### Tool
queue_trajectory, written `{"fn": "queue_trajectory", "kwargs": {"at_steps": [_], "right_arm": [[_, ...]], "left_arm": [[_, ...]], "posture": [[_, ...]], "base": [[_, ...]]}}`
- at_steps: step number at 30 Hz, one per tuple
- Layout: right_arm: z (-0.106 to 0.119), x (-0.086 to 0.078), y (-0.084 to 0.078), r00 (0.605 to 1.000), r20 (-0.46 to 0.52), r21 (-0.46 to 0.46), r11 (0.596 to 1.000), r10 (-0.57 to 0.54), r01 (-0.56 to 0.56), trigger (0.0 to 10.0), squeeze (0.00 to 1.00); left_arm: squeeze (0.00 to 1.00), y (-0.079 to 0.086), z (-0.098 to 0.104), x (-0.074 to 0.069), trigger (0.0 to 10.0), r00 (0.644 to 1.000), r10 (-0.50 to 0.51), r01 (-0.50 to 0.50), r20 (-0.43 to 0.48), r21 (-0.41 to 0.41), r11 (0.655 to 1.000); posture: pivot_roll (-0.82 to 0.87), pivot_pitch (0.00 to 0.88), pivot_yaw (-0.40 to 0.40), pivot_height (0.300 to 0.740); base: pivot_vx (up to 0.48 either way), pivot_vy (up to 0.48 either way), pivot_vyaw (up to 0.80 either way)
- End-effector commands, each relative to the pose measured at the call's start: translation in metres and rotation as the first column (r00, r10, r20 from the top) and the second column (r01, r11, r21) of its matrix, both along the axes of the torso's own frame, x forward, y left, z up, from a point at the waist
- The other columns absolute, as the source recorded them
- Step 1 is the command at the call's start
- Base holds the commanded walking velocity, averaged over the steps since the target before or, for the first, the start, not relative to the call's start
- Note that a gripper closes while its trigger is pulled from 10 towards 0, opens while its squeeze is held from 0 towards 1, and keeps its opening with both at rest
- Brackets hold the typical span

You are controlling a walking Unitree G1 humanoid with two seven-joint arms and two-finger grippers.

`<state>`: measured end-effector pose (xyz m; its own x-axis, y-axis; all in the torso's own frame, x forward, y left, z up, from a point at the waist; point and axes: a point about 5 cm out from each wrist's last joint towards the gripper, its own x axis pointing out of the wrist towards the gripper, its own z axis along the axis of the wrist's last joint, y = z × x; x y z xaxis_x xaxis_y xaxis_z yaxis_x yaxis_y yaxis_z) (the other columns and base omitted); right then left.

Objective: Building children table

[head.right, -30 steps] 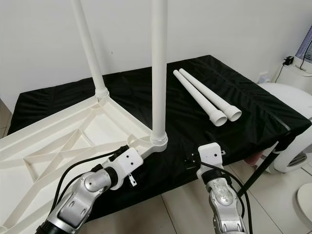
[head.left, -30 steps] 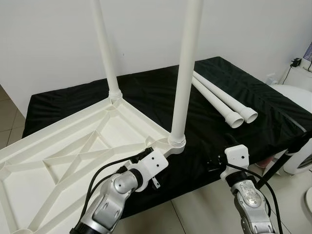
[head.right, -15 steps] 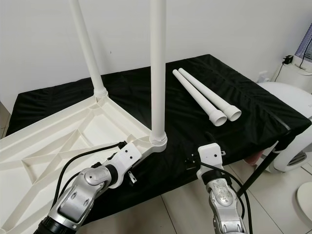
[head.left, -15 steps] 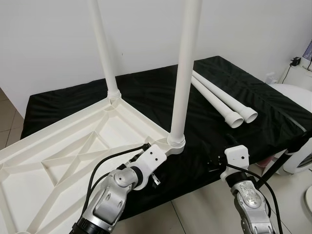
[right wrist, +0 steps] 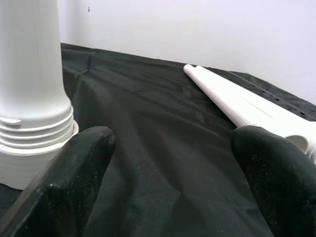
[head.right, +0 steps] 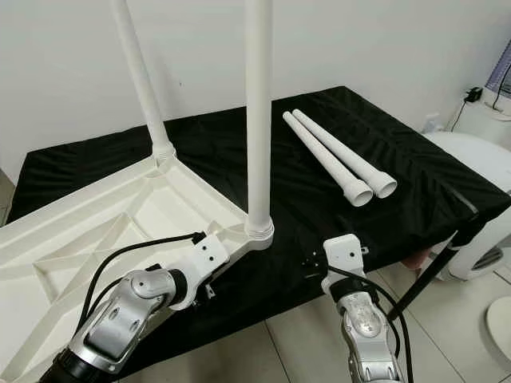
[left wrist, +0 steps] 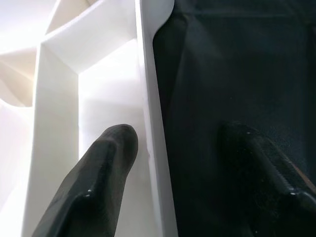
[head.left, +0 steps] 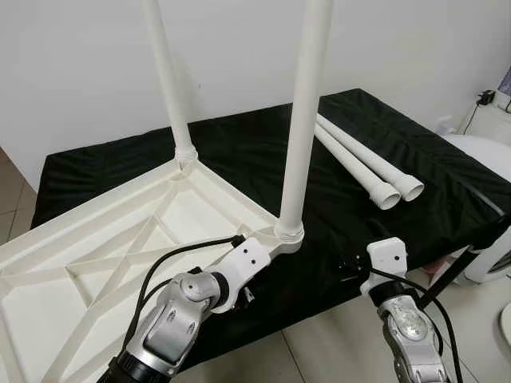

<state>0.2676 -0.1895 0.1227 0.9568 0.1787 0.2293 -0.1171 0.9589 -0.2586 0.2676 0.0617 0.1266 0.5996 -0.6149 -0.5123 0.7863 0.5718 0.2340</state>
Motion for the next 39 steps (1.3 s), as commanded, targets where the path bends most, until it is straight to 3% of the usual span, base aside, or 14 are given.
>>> {"fn": "queue_trajectory", "kwargs": {"at_steps": [1, 15, 26, 27, 28, 29, 39], "right_arm": [[-0.001, -0.002, 0.003, 1.000, 0.005, -0.002, 1.000, 0.004, -0.004, 10.0, 0.00], [0.001, -0.002, 0.002, 1.000, 0.008, -0.009, 1.000, 0.002, -0.002, 10.0, 0.00], [0.003, -0.001, 0.002, 1.000, 0.014, -0.009, 1.000, -0.001, 0.001, 10.0, 0.00], [0.003, -0.001, 0.002, 1.000, 0.014, -0.009, 1.000, -0.002, 0.002, 10.0, 0.00], [0.003, -0.001, 0.002, 1.000, 0.014, -0.009, 1.000, -0.002, 0.002, 10.0, 0.00], [0.003, -0.001, 0.002, 1.000, 0.015, -0.009, 1.000, -0.002, 0.003, 10.0, 0.00], [0.004, -0.001, 0.002, 1.000, 0.016, -0.009, 1.000, 0.003, -0.003, 10.0, 0.00]], "left_arm": [[0.00, -0.002, 0.007, 0.002, 10.0, 1.000, 0.000, 0.000, 0.000, -0.014, 1.000], [0.00, -0.014, 0.018, 0.005, 10.0, 1.000, 0.003, -0.002, 0.008, -0.060, 0.998], [0.00, -0.021, 0.007, 0.008, 10.0, 0.999, 0.053, -0.053, -0.005, -0.056, 0.997], [0.00, -0.020, 0.005, 0.008, 4.2, 0.998, 0.055, -0.055, 0.003, -0.050, 0.997], [0.00, -0.020, 0.005, 0.008, 4.2, 0.998, 0.056, -0.056, 0.010, -0.046, 0.997], [0.00, -0.020, 0.004, 0.008, 0.0, 0.998, 0.055, -0.054, 0.018, -0.037, 0.998], [0.00, -0.018, 0.007, 0.010, 0.0, 0.998, 0.054, -0.052, 0.032, -0.061, 0.997]], "posture": [[-0.12, 0.039, 0.100, 0.740], [-0.12, 0.049, 0.092, 0.740], [-0.13, 0.047, 0.094, 0.740], [-0.13, 0.047, 0.092, 0.740], [-0.13, 0.047, 0.092, 0.740], [-0.13, 0.047, 0.092, 0.740], [-0.13, 0.047, 0.094, 0.740]], "base": [[0.000, 0.000, 0.00], [0.000, 0.000, 0.00], [0.000, 0.000, 0.00], [0.000, 0.000, 0.00], [0.000, 0.000, 0.00], [0.000, 0.000, 0.00], [0.000, 0.000, 0.00]]}}
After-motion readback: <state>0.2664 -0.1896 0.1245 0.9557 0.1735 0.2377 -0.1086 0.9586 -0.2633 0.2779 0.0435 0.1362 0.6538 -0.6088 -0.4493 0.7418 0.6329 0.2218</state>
